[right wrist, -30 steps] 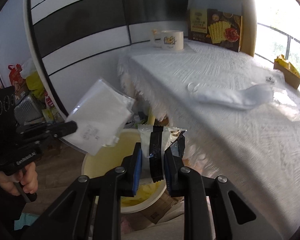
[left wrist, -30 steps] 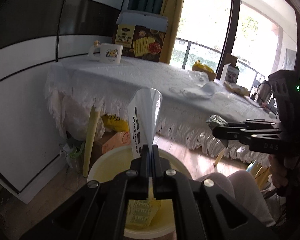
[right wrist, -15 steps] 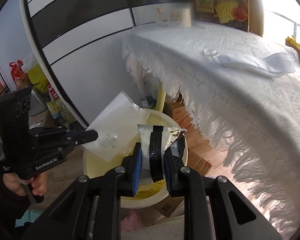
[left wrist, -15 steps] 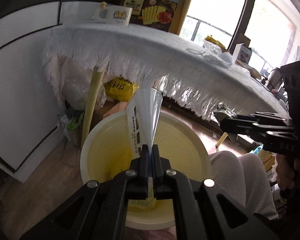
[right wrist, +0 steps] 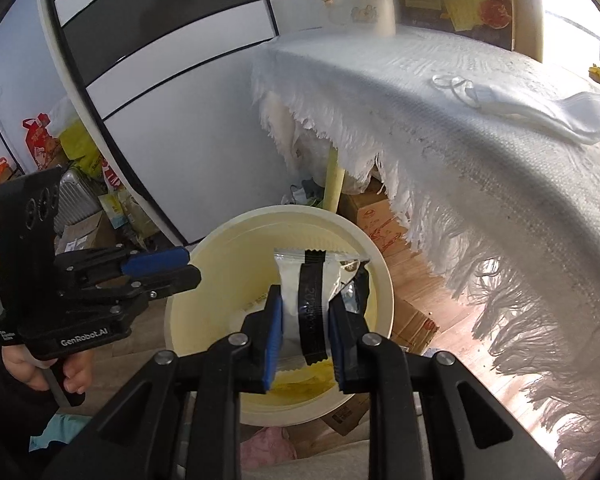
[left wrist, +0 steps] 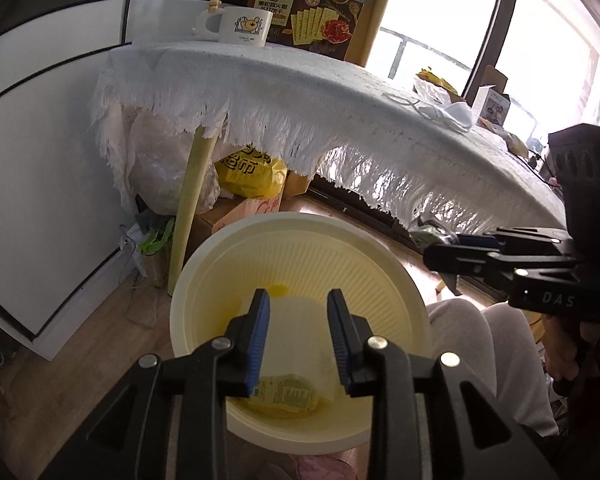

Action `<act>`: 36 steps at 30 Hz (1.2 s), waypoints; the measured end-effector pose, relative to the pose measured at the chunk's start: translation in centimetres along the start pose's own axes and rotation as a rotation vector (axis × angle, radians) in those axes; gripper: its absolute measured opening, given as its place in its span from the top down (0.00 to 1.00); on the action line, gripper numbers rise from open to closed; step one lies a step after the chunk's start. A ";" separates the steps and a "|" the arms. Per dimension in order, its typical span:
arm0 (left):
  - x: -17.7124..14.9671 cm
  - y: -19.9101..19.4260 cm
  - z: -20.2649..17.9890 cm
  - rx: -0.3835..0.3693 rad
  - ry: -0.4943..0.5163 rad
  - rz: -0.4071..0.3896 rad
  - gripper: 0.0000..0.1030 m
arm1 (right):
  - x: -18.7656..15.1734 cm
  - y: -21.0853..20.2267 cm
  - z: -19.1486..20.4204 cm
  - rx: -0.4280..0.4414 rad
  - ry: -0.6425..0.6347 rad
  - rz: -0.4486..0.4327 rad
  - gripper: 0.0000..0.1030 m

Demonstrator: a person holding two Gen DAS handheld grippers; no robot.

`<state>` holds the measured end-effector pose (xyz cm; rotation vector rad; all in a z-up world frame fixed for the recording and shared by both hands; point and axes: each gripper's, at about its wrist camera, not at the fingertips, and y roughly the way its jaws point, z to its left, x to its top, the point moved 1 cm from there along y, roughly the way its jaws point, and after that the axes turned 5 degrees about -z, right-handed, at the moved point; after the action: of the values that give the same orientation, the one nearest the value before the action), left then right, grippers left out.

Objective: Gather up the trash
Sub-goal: 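Open the left tool while the right tool opens, dropping bag and wrapper into the wastebasket, then move both tools back over the table toward the white strip and clear bag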

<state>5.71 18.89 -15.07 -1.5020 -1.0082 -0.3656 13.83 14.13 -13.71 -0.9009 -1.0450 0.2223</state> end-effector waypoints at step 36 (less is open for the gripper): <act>6.8 0.1 -10.8 -0.060 0.185 -0.118 0.53 | -1.2 -13.7 -7.8 -0.121 0.087 -0.230 0.56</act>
<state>13.11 11.47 -7.78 -1.4367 -0.9475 -0.6129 16.28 0.62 -5.98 -0.8822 -1.0796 -0.0722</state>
